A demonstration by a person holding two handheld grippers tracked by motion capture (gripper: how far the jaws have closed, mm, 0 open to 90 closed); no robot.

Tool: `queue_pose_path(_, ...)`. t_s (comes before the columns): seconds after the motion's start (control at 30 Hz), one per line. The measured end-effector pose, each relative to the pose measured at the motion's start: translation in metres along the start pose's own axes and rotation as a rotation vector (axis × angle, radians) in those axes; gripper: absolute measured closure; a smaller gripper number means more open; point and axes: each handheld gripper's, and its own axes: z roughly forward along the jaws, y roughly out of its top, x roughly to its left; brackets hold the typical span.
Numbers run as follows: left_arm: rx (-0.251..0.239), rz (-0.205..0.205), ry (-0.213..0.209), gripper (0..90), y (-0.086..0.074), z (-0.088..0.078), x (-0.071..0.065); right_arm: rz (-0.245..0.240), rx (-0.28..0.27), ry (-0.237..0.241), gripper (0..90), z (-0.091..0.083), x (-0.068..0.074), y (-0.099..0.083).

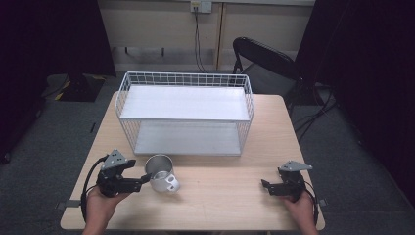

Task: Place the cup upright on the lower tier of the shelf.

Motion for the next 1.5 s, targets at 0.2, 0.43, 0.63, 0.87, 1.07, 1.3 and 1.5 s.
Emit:
queue_pose_path(0.2, -0.016, -0.007, 0.029, 25.6, 0.007, 0.007, 0.0, 0.0, 0.0, 0.0, 11.9, 0.0, 0.0, 0.0)
queue_pose_path(0.43, -0.02, -0.017, 0.04, 34.4, 0.01, 0.014, 0.002, 0.0, 0.0, 0.0, 11.9, 0.0, 0.0, 0.0)
queue_pose_path(0.63, -0.001, -0.027, 0.038, 40.1, 0.009, 0.021, 0.002, 0.0, 0.0, 0.0, 11.9, 0.0, 0.0, 0.0)
queue_pose_path(0.87, 0.009, -0.047, 0.055, 48.9, 0.01, 0.022, 0.004, 0.0, 0.0, 0.0, 11.9, 0.0, 0.0, 0.0)
queue_pose_path(1.07, 0.018, -0.069, 0.068, 55.4, 0.009, 0.023, 0.007, -0.002, 0.0, 0.001, 11.9, 0.0, 0.0, 0.0)
queue_pose_path(1.3, 0.038, -0.093, 0.066, 61.5, 0.012, 0.027, 0.005, -0.002, 0.0, 0.002, 11.9, 0.0, 0.0, 0.0)
queue_pose_path(1.5, 0.044, -0.094, 0.063, 68.5, 0.013, 0.029, 0.003, -0.002, 0.0, 0.002, 11.9, 0.0, 0.0, 0.0)
